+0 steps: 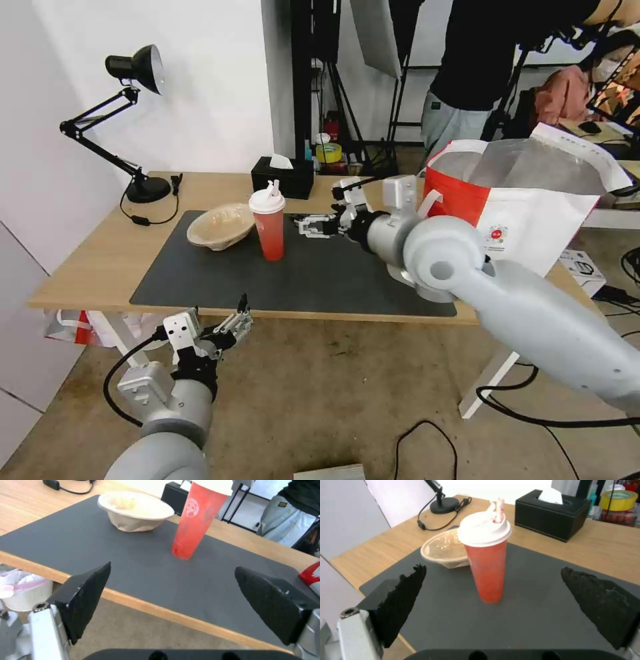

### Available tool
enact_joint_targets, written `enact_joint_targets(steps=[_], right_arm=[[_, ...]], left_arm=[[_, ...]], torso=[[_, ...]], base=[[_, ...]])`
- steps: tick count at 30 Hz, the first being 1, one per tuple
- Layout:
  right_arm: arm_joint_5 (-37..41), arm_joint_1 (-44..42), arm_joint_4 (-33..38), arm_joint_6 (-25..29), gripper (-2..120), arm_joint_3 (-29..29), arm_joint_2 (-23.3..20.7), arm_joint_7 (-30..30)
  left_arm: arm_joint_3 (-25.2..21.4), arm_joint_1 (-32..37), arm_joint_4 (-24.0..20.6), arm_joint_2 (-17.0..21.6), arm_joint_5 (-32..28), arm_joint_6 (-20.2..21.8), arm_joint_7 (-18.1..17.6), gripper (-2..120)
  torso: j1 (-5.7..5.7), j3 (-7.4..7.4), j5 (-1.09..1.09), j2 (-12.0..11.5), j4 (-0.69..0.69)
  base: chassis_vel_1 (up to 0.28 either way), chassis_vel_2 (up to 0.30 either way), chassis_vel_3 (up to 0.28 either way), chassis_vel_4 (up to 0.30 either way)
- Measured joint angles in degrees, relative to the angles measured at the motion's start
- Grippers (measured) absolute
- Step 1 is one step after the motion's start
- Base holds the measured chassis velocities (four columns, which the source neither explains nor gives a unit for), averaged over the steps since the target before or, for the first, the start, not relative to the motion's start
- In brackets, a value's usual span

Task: Pick up the trash from the table and place it into the takeout bag.

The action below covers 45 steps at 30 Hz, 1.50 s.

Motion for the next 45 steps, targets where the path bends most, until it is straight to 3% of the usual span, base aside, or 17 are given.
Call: enact_joint_targets(steps=[10, 22, 45], right_arm=[[-2.76, 0.41, -2.41, -1.53, 100, -1.12, 2.59, -1.45], [-2.17, 0.36, -0.91, -3.47, 100, -1.32, 0.64, -2.62], [-2.77, 0.85, -3.36, -3.98, 100, -3.68, 5.04, -2.61]], left_arm=[[-0.1, 0.63, 0.0, -0.09, 0.4, 0.02, 0.02, 100], [-0.1, 1.07, 0.0, -0.37, 0.83, -0.04, 0.03, 100], [-0.33, 1.44, 0.0, -0.4, 0.9, -0.26, 0.03, 100]], torso=[[0.0, 0.0, 0.01, 0.0, 0.0], [0.0, -0.01, 0.01, 0.01, -0.01], [0.0, -0.01, 0.0, 0.01, -0.01]], base=[[0.0, 0.0, 0.0, 0.0], [0.0, 0.0, 0.0, 0.0], [0.0, 0.0, 0.0, 0.0]])
